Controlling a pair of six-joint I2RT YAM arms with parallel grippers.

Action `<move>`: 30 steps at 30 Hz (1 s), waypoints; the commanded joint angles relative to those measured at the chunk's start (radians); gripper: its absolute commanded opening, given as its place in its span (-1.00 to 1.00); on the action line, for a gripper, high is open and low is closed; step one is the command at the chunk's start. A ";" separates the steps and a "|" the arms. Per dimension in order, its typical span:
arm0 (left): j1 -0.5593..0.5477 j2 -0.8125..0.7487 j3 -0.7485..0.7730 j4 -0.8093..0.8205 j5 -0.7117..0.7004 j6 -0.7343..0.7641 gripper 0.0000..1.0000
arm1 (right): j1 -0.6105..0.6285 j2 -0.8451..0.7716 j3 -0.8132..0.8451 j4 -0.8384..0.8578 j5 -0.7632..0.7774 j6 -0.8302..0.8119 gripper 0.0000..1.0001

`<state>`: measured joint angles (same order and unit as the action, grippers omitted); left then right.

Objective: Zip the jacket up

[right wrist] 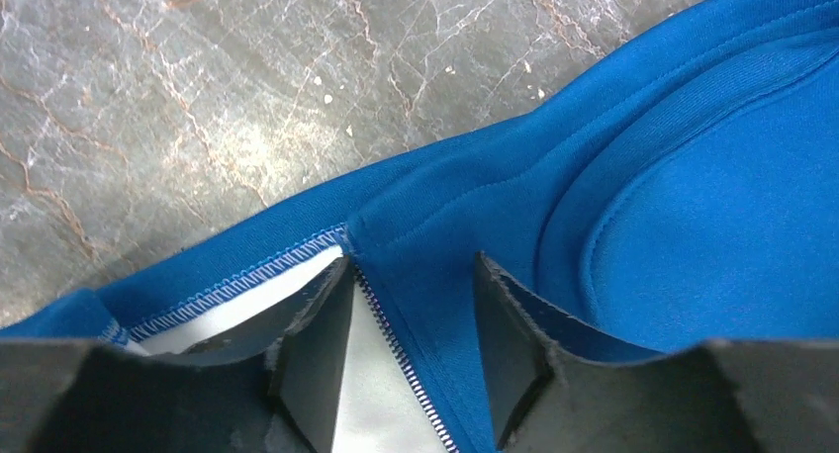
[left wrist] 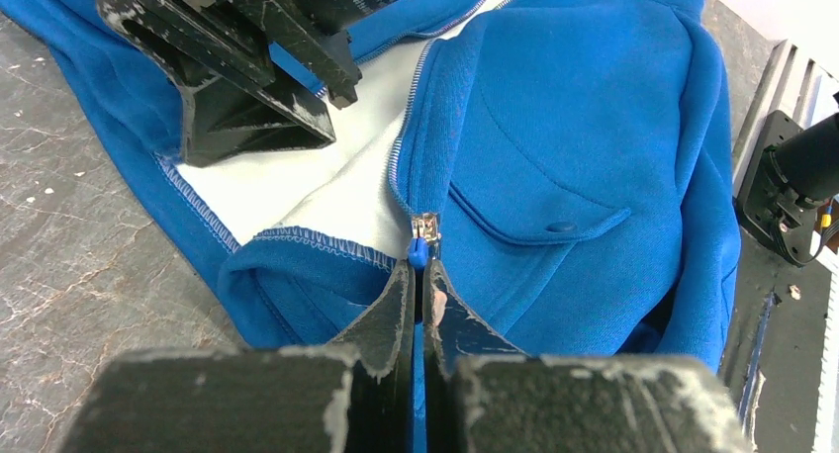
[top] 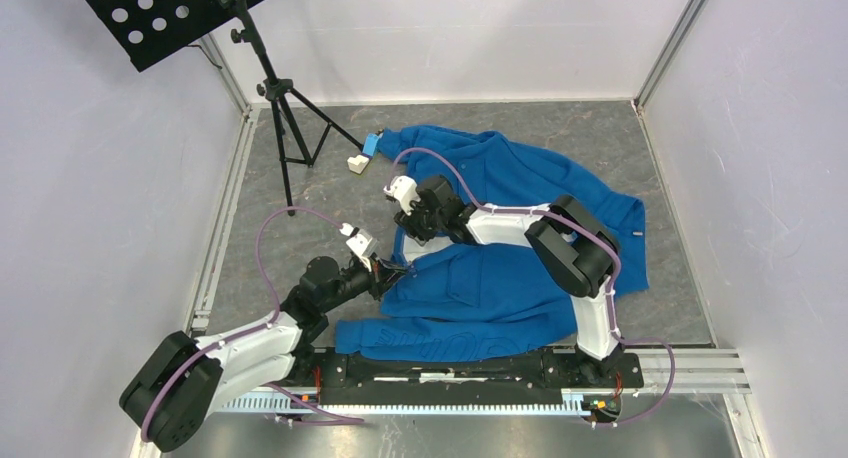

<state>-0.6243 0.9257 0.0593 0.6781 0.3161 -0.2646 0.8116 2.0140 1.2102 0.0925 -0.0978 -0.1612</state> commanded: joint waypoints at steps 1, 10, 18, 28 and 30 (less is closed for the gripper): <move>-0.006 0.010 -0.002 0.043 -0.012 -0.031 -0.95 | 0.005 0.042 0.008 0.025 0.091 0.026 -0.04; -0.008 0.020 0.000 0.046 -0.020 -0.030 -0.95 | 0.001 -0.005 0.183 -0.039 0.068 -0.017 -0.69; -0.011 0.036 0.009 0.046 -0.032 -0.023 -0.95 | -0.013 -0.035 0.187 -0.056 -0.001 -0.017 -1.00; -0.012 0.070 0.041 0.041 -0.022 0.001 -0.95 | -0.062 -0.011 0.198 -0.090 -0.243 -0.038 -0.82; -0.013 0.063 0.038 0.036 -0.022 0.001 -0.96 | -0.069 0.014 0.209 -0.090 -0.262 -0.027 -0.81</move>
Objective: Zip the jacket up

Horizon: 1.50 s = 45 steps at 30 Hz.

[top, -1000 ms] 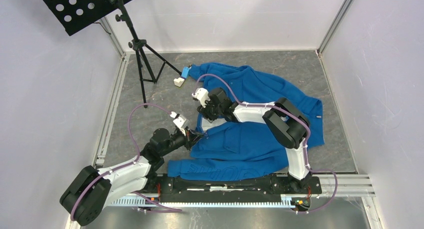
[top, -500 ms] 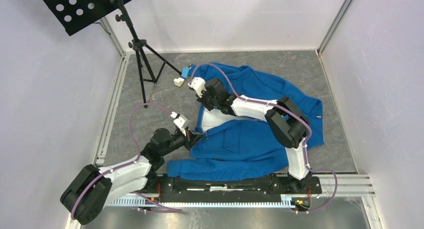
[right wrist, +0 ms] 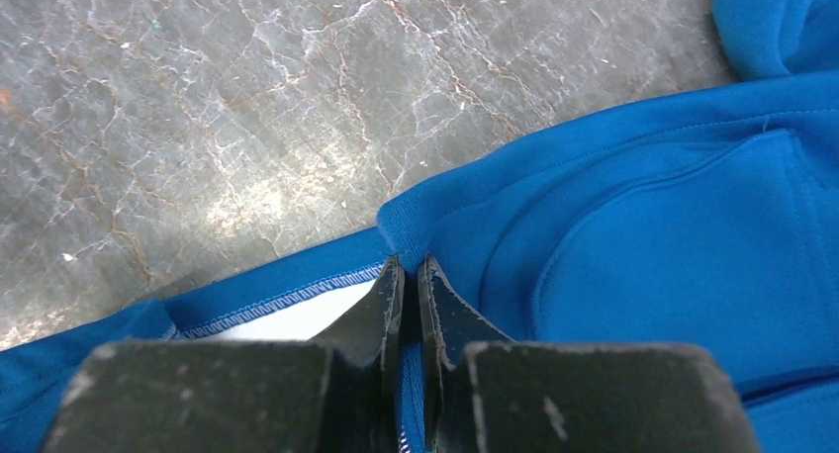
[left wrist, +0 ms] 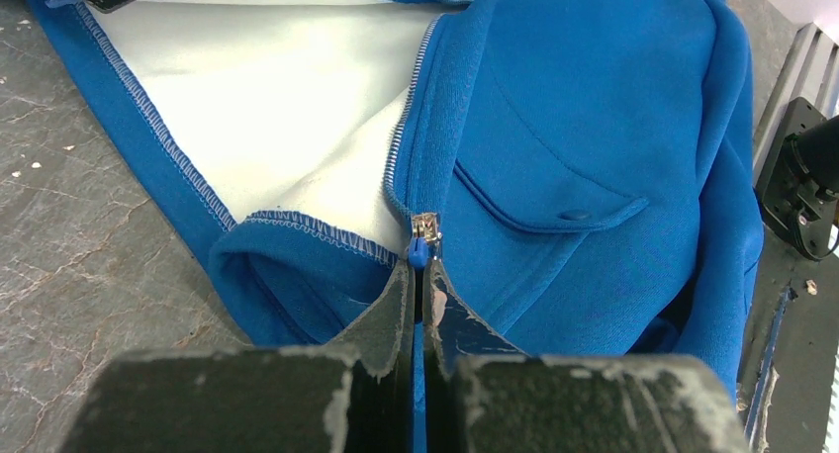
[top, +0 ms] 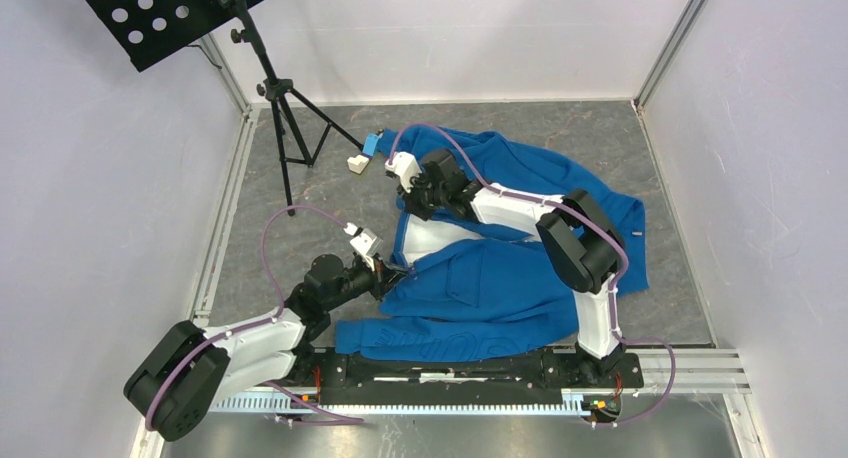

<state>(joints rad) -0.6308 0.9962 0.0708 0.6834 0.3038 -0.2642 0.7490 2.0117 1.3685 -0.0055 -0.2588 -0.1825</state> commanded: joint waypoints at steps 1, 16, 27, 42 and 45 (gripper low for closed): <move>-0.006 -0.011 0.025 0.027 -0.011 0.000 -0.95 | -0.009 0.022 0.050 0.013 -0.111 0.006 -0.78; -0.012 -0.020 0.026 -0.011 0.005 -0.025 -0.95 | -0.015 0.117 0.089 0.041 -0.070 0.057 -0.30; -0.029 0.050 0.037 0.001 0.003 -0.030 -0.95 | -0.016 0.153 0.135 0.008 -0.025 0.080 -0.14; -0.033 0.053 0.027 0.021 0.001 -0.021 -0.95 | -0.089 0.086 -0.024 0.170 -0.190 0.256 0.13; -0.035 0.047 0.028 0.021 0.003 -0.019 -0.96 | -0.099 0.086 -0.040 0.179 -0.219 0.262 0.16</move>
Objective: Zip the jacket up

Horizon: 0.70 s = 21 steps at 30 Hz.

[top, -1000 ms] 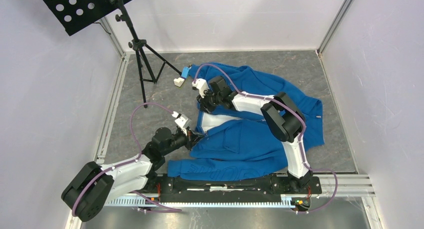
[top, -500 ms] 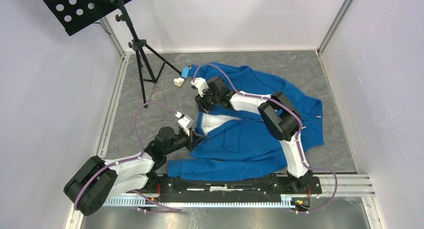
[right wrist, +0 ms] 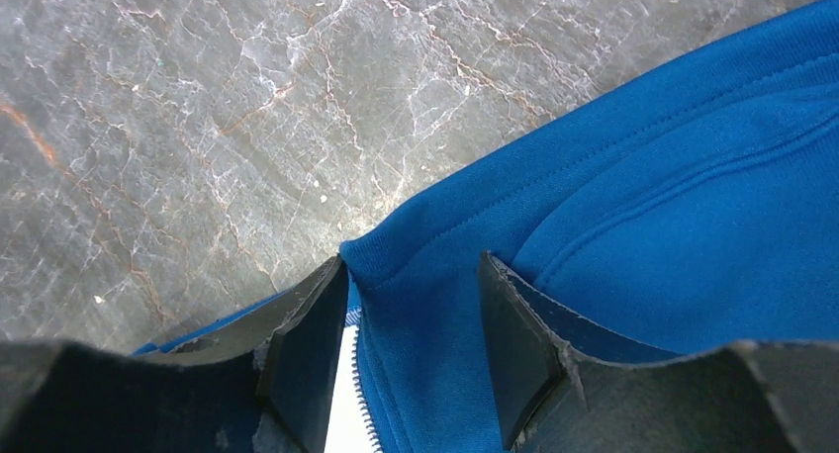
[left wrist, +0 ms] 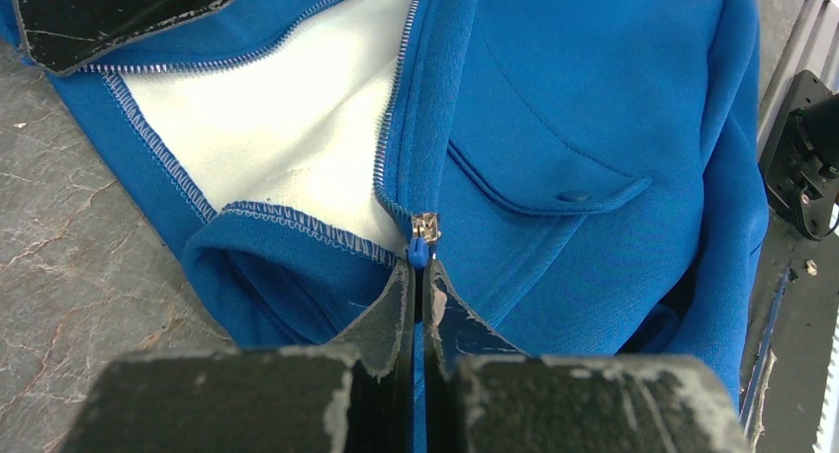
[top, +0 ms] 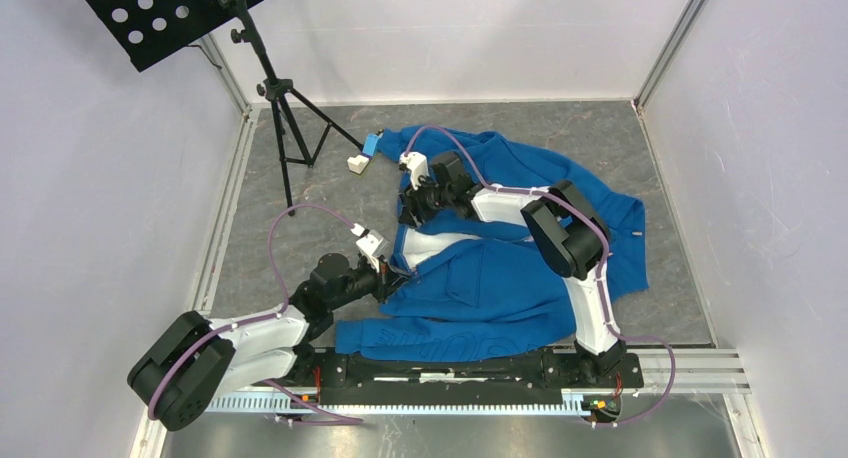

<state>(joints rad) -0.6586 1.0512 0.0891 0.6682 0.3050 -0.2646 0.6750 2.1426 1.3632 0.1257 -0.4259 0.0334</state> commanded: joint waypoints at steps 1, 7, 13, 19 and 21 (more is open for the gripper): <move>-0.007 -0.012 0.009 0.034 0.002 -0.018 -0.95 | -0.025 -0.050 -0.046 0.055 -0.057 0.043 0.18; -0.007 -0.008 0.014 0.030 -0.009 -0.015 -0.96 | -0.025 -0.081 -0.104 0.083 -0.051 0.025 0.32; -0.008 -0.014 0.015 0.024 -0.006 -0.016 -0.95 | -0.023 -0.062 -0.098 0.098 -0.043 0.028 0.31; -0.009 -0.025 0.017 0.011 -0.009 -0.016 -0.95 | -0.001 -0.025 -0.071 0.084 0.033 0.008 0.18; -0.009 -0.023 0.018 0.012 -0.010 -0.015 -0.95 | 0.011 -0.019 -0.061 0.072 0.087 0.002 0.15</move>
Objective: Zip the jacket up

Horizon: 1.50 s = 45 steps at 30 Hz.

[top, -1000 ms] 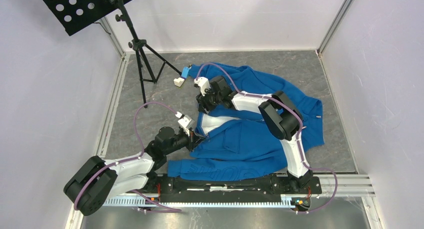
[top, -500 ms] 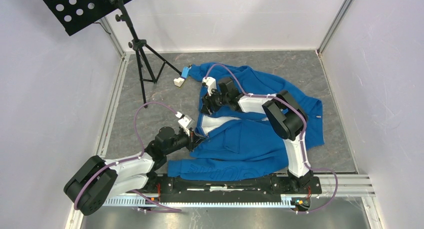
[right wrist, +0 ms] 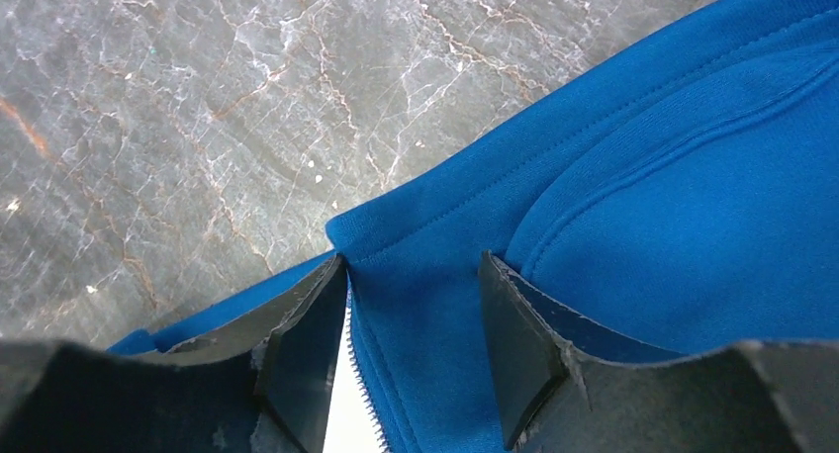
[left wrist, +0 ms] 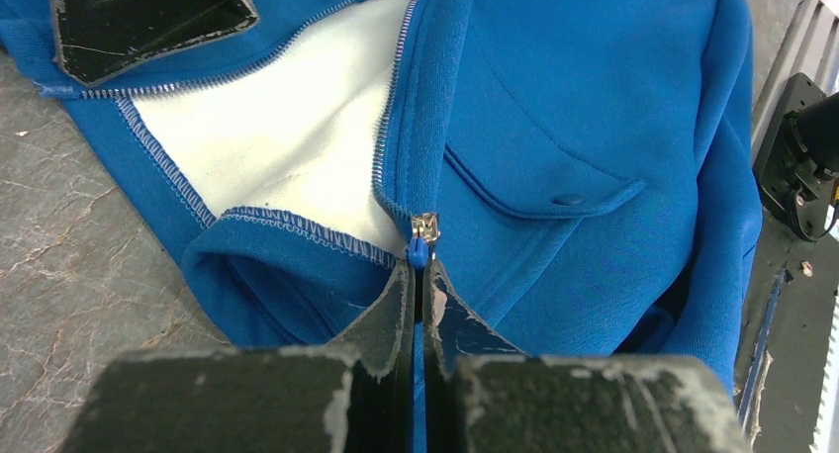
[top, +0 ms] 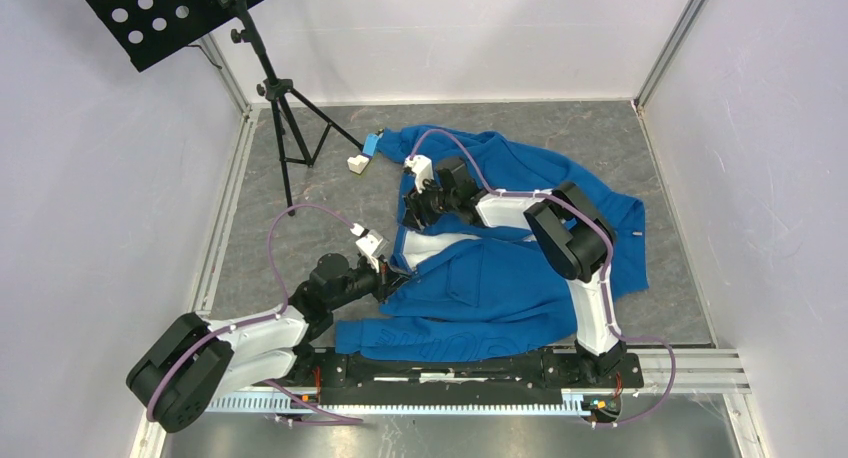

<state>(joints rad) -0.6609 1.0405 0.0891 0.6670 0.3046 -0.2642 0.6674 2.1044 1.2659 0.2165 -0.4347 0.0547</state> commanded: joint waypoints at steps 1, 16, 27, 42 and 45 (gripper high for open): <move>-0.007 -0.011 0.019 0.013 -0.010 -0.015 -0.95 | 0.027 0.017 0.036 -0.026 0.128 -0.028 0.13; -0.006 -0.012 0.020 0.024 -0.021 -0.011 -0.96 | 0.063 -0.093 0.068 -0.077 0.212 -0.102 -0.68; -0.006 -0.036 0.092 0.011 -0.007 0.157 -0.95 | 0.061 -0.398 -0.077 -0.184 0.013 -0.386 -0.97; -0.005 -0.063 0.308 -0.234 0.005 0.424 -0.95 | -0.014 -0.790 -0.415 -0.055 -0.229 -0.489 -0.99; -0.003 -0.026 0.385 -0.332 0.064 0.510 -0.96 | -0.014 -0.818 -0.448 -0.001 -0.300 -0.497 -0.99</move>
<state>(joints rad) -0.6632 0.9924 0.3595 0.4496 0.2974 0.0811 0.6502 1.3415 0.8509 0.0681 -0.5922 -0.4259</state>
